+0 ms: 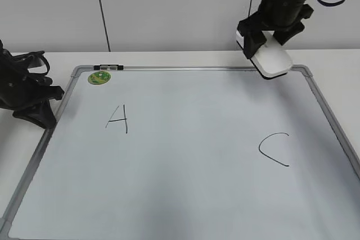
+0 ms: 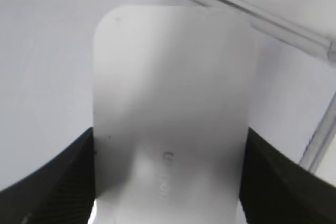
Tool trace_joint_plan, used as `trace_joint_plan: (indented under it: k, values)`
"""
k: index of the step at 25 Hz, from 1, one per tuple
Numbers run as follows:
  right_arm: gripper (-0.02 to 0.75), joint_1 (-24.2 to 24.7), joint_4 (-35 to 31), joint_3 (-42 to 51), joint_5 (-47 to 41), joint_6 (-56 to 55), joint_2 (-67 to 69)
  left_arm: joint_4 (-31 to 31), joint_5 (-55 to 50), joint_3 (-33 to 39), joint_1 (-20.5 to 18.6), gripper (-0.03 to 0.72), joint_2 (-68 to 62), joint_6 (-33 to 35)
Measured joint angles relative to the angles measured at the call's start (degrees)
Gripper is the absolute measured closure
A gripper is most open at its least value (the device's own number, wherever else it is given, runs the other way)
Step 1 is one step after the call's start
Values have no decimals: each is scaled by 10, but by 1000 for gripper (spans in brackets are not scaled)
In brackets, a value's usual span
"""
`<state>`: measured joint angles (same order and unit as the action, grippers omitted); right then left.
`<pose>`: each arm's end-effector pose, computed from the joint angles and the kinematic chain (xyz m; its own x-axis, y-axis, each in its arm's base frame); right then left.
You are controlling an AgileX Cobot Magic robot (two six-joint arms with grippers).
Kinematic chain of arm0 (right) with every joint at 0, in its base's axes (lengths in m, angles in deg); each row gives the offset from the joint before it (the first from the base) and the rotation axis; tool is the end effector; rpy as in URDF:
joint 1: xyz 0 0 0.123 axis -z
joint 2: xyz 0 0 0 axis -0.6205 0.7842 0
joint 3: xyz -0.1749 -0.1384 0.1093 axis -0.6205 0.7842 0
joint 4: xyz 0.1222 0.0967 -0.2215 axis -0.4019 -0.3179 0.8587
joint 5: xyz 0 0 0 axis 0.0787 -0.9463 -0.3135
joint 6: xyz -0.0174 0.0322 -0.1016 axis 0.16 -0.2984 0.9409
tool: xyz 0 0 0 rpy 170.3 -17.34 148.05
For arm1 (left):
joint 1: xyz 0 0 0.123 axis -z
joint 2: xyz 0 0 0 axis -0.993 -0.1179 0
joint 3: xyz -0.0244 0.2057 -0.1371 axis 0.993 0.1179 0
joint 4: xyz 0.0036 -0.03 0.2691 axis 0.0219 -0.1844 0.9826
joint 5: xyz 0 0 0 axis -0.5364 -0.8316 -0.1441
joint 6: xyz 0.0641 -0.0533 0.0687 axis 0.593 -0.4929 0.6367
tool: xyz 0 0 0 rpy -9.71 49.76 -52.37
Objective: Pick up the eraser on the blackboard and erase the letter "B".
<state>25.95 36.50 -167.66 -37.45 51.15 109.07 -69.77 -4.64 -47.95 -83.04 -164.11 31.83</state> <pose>0.4697 0.1055 0.2135 -0.8625 -0.3903 -0.3222 -0.3978 0.9163 -0.0450 0.4024 -0.0272 0.0617 -0.9927 0.0033 -0.1206 0.0321 0.9708 -0.2379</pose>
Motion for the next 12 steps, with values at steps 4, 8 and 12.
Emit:
trace_joint_plan:
  k: [4, 8, 12]
  values:
    - [197, 18, 4, 115, 0, -17, -68, 0, 1, 0, 0, 658, 0, 0]
    - [198, 62, -4, 253, 20, -29, -138, 0, 1, 0, 0, 658, 0, 0]
    - [198, 110, -21, 370, 76, -32, -188, 0, 1, 0, 0, 658, 0, 0]
